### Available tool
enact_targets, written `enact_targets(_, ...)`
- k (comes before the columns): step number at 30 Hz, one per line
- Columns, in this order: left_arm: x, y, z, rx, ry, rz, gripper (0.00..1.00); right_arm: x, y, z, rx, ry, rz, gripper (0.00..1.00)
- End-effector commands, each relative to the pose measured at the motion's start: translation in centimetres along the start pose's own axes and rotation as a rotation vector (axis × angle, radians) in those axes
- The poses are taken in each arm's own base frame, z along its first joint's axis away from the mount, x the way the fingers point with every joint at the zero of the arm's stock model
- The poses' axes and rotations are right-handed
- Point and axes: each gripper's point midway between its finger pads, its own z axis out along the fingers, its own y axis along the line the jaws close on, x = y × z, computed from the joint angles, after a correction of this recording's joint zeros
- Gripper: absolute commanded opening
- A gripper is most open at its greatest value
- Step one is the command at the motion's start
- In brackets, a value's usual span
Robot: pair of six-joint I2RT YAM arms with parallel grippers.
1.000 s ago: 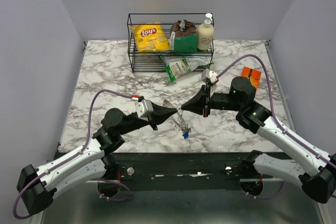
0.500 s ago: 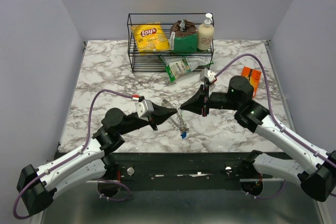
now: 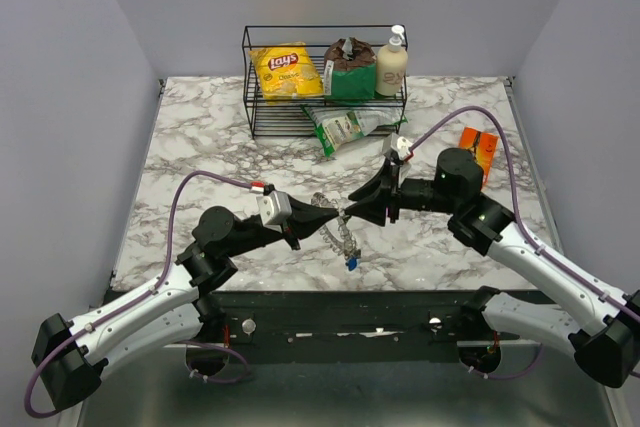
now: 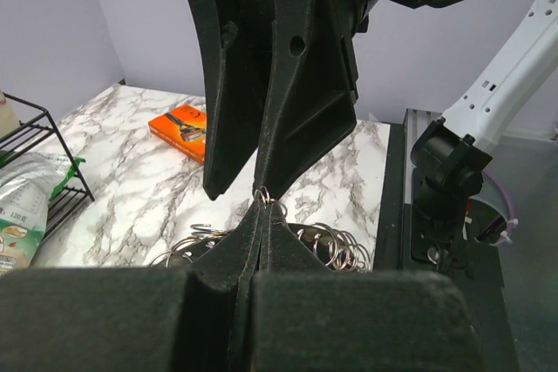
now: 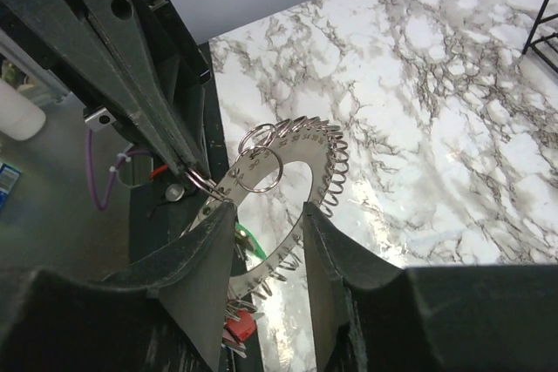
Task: Put the keys on the keyring
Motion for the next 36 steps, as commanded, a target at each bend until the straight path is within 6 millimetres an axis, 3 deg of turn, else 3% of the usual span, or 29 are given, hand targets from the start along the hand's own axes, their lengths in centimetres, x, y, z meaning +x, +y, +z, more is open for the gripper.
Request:
enact_targets(1, -3.1, -0.4, 0.1, 0.018, -0.093, 0.041, 0.0, -0.3, 0.3, -0.9, 0.023, -0.022, -0.043, 0.47)
enact_targets(14, -3.2, -0.4, 0.3, 0.024, -0.096, 0.041, 0.0, -0.2, 0.7, -1.0, -0.003, -0.02, -0.067, 0.52)
enact_targets(21, -3.1, -1.0, 0.4, 0.059, -0.091, 0.039, 0.0, -1.5, 4.2, -2.3, -0.159, -0.101, -0.198, 0.53)
enact_targets(24, -3.0, -1.3, 0.5, 0.081, -0.087, 0.034, 0.0, -2.0, 5.8, -2.8, -0.232, -0.126, -0.249, 0.63)
enact_targets(29, -3.0, -1.8, 0.8, 0.114, -0.081, 0.024, 0.0, -2.5, 7.5, -3.2, -0.343, -0.131, -0.278, 0.65)
enact_targets(36, -3.2, -2.0, 0.9, 0.131, -0.087, 0.019, 0.0, -1.5, 6.6, -2.2, -0.34, -0.101, -0.238, 0.62)
